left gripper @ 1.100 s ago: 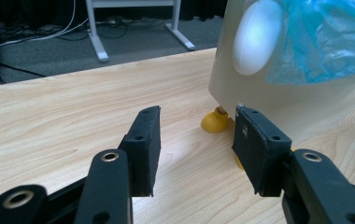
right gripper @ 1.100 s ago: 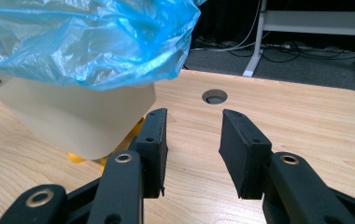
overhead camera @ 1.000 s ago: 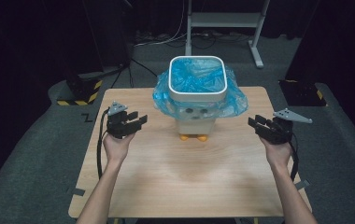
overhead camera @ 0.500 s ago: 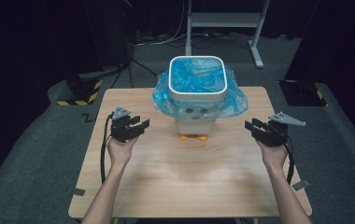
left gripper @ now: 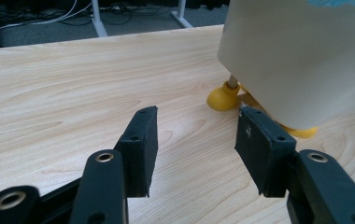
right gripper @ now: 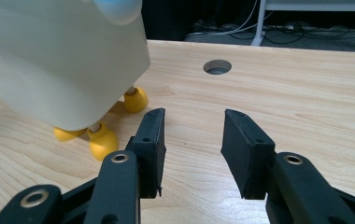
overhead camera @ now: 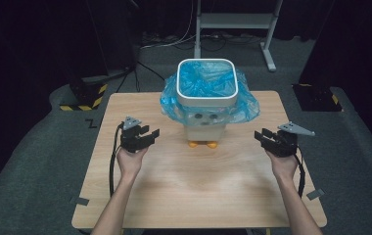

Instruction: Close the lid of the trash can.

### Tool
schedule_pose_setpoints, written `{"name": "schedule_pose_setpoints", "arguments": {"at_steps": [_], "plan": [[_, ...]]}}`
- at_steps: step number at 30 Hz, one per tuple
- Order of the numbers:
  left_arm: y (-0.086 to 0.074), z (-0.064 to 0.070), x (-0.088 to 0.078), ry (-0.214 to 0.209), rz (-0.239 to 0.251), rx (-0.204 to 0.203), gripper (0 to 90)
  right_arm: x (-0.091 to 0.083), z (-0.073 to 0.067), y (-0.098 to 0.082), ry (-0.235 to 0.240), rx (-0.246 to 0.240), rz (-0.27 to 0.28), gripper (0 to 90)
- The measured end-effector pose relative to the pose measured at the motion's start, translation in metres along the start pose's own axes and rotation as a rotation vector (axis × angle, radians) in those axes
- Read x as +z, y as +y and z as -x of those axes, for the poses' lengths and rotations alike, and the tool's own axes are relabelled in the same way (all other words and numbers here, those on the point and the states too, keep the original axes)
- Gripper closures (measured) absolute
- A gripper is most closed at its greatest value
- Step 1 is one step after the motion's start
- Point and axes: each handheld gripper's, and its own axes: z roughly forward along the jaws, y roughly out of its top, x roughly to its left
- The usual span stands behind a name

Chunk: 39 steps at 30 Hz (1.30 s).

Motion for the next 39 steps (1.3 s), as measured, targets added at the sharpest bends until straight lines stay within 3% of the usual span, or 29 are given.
{"name": "schedule_pose_setpoints", "arguments": {"at_steps": [16, 39], "plan": [[-0.014, -0.004, 0.014, 0.01, -0.02, -0.013, 48.6, 0.012, 0.0, -0.015, -0.022, 0.006, -0.033, 58.5], [-0.033, -0.012, 0.034, 0.059, -0.067, -0.029, 48.4, 0.034, 0.003, -0.031, -0.037, 0.003, -0.077, 57.0]]}}
